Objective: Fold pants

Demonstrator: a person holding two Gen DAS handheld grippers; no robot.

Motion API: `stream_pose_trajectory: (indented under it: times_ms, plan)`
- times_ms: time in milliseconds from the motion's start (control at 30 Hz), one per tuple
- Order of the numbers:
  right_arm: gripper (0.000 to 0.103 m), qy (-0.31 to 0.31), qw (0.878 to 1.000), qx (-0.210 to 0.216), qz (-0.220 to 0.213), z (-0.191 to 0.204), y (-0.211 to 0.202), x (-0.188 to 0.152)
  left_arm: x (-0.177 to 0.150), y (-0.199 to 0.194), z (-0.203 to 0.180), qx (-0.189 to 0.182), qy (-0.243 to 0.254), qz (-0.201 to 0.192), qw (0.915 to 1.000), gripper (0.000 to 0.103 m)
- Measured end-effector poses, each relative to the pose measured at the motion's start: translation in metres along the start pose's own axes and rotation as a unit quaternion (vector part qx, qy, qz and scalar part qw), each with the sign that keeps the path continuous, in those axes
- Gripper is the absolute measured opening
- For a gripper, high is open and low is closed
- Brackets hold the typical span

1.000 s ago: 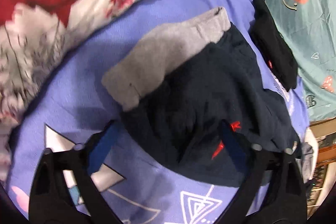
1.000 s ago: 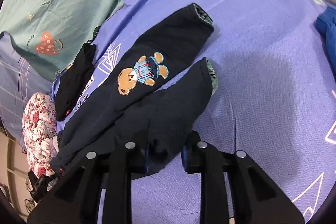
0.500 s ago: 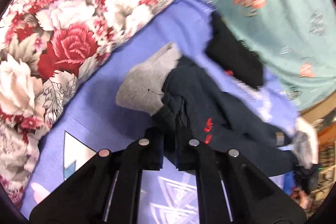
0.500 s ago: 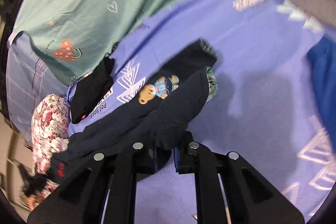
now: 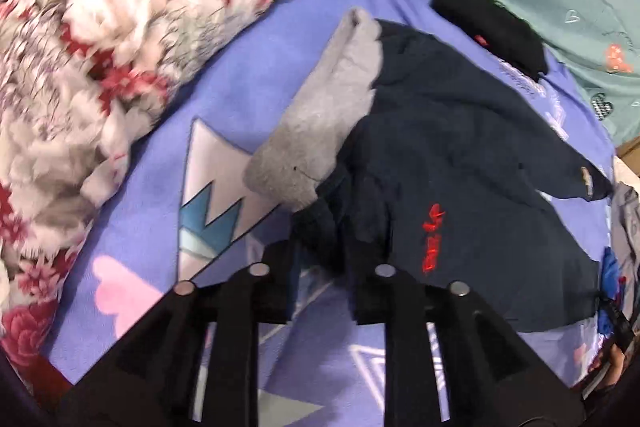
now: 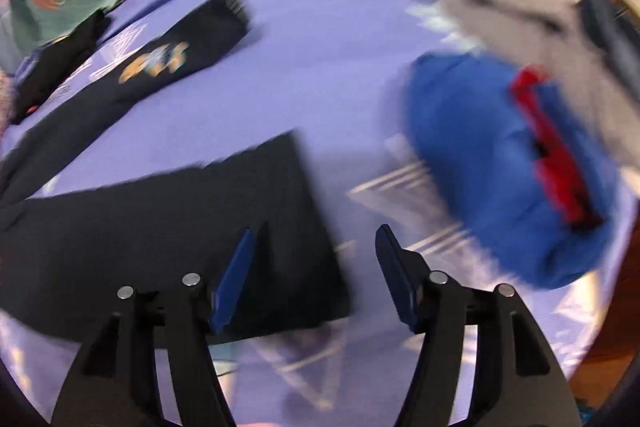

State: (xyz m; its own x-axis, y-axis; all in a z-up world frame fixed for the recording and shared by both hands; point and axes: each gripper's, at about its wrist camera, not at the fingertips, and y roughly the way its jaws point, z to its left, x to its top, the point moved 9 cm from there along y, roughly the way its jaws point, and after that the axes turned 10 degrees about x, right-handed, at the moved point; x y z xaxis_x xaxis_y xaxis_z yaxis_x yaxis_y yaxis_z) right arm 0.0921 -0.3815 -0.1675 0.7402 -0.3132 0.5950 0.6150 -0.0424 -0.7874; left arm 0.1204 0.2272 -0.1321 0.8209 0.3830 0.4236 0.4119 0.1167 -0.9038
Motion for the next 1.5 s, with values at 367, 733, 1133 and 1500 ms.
stream_pose_trajectory:
  times_ms: [367,733,1133,1500]
  plan:
    - [0.046,-0.013,0.998,0.058,0.029,0.013,0.019,-0.016,0.038,-0.044,-0.036,0.046,0.034,-0.122,0.9909,0.082]
    - [0.087,-0.031,0.993,0.057,-0.101,0.036,0.007,0.080,0.011,-0.011,-0.138,-0.014,0.103,-0.092,0.9903,0.089]
    - [0.026,-0.150,0.981,0.120,-0.018,0.073,0.105,0.194,0.033,-0.020,-0.167,0.004,0.151,-0.208,0.9663,0.091]
    - [0.014,-0.163,0.959,0.222,-0.072,0.107,-0.045,0.222,0.059,0.005,-0.169,-0.054,0.114,-0.211,0.9694,0.097]
